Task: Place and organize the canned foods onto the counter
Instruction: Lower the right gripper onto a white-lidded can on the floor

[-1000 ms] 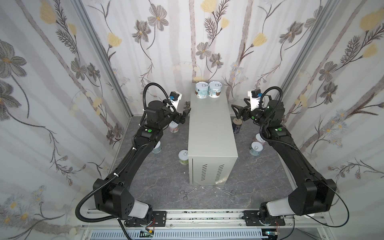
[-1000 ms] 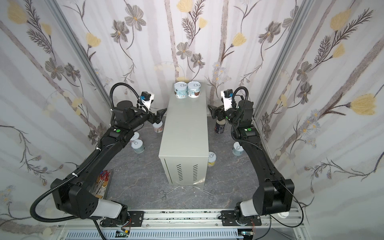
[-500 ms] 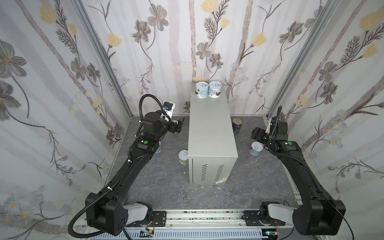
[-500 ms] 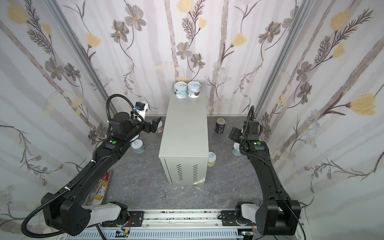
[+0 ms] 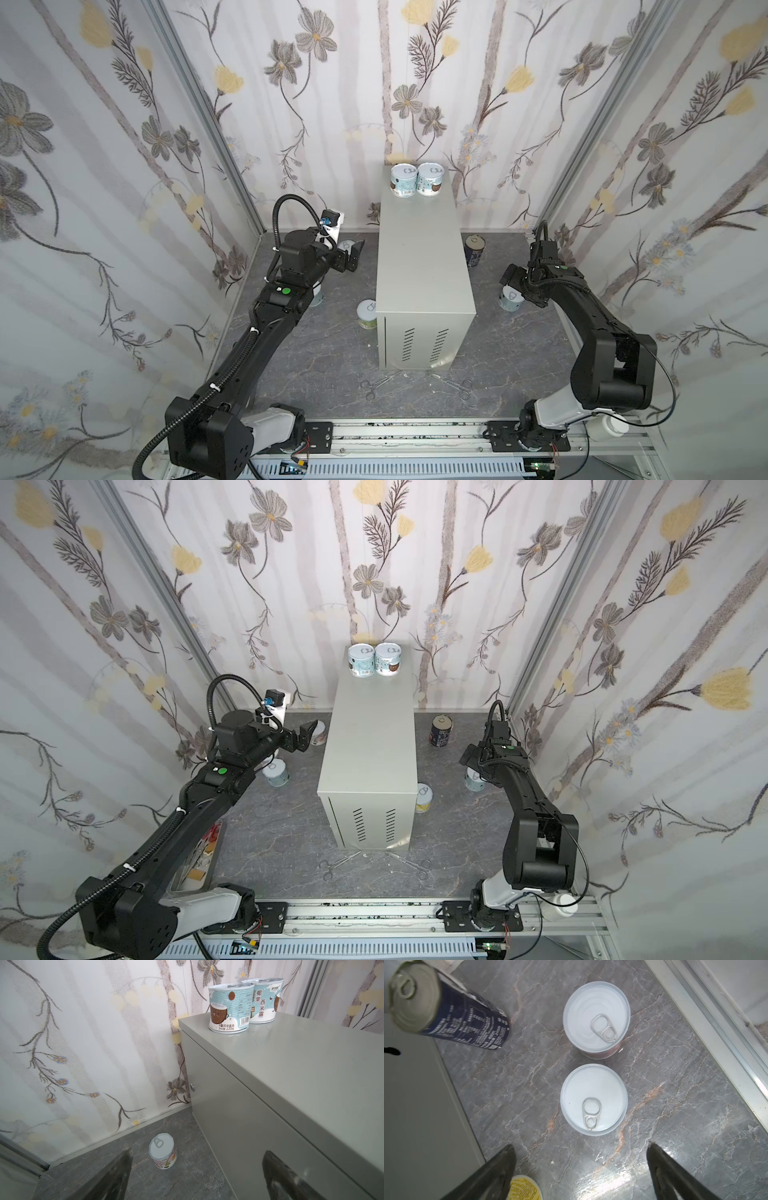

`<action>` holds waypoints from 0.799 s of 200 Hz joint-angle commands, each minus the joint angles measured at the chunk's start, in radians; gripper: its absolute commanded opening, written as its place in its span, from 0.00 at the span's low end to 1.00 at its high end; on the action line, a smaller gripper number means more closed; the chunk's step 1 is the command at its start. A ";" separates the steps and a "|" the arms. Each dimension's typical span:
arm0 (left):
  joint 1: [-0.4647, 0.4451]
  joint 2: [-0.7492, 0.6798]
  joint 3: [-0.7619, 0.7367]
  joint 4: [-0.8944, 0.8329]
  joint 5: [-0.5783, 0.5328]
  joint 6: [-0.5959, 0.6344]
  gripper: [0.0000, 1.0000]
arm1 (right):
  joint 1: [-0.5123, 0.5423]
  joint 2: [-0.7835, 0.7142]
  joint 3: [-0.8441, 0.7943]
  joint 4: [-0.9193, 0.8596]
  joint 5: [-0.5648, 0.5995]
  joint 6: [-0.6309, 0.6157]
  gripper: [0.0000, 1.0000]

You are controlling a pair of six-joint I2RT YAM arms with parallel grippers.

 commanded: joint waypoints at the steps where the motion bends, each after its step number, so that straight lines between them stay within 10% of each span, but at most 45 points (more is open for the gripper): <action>1: 0.006 -0.005 -0.006 0.006 -0.003 0.007 0.99 | -0.023 0.024 0.003 0.013 0.016 0.008 0.98; 160: 0.010 -0.040 -0.036 -0.067 0.010 -0.039 1.00 | -0.051 0.210 -0.021 0.166 -0.079 -0.068 0.92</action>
